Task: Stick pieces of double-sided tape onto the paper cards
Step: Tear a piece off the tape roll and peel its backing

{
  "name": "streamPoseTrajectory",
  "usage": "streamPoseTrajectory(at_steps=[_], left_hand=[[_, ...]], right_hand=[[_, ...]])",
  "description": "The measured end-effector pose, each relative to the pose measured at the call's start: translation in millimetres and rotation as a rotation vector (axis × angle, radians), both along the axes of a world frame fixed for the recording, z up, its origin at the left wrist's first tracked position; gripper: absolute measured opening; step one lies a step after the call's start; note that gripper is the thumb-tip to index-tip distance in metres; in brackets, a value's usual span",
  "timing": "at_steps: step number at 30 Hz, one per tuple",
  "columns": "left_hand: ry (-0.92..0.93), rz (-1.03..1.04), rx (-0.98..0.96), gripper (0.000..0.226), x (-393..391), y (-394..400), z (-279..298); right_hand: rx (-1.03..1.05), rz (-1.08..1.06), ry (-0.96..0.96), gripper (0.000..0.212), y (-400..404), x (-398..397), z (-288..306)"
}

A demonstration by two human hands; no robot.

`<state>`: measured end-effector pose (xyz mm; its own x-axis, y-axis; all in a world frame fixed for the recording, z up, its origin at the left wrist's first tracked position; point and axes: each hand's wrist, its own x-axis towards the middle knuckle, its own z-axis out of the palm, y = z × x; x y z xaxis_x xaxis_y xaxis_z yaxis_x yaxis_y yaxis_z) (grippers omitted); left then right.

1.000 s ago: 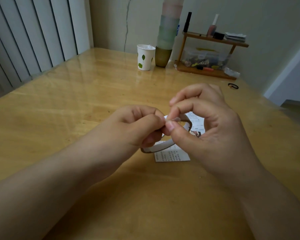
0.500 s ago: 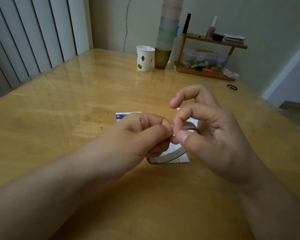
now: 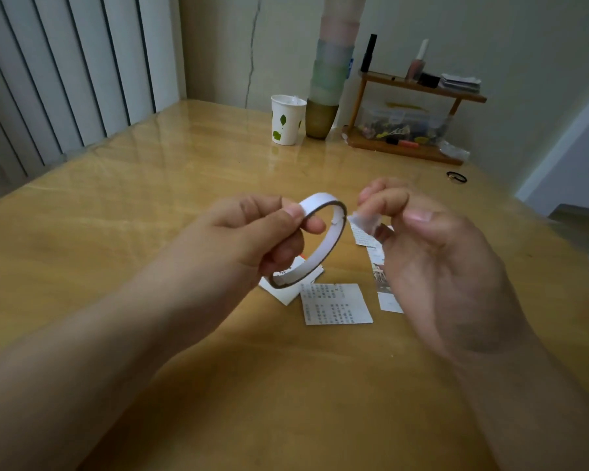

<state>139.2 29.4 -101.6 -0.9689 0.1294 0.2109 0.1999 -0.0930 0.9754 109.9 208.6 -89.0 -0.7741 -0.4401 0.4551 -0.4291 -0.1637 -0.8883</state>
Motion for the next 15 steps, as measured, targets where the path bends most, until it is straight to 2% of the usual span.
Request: streamPoseTrajectory(at_steps=[3, 7, 15], left_hand=[[0.002, 0.077, -0.011, 0.014, -0.3, -1.7, 0.8], [0.014, 0.029, -0.004, 0.032, 2.7, -1.9, 3.2], [-0.036, -0.164, 0.133, 0.037, 4.7, -1.4, 5.6]], right_hand=[[-0.033, 0.006, -0.11, 0.037, 1.4, -1.6, -0.2], [-0.011, 0.049, -0.122, 0.04, -0.7, 0.6, -0.4], [0.041, 0.102, -0.124, 0.049, -0.5, -0.6, -5.2]])
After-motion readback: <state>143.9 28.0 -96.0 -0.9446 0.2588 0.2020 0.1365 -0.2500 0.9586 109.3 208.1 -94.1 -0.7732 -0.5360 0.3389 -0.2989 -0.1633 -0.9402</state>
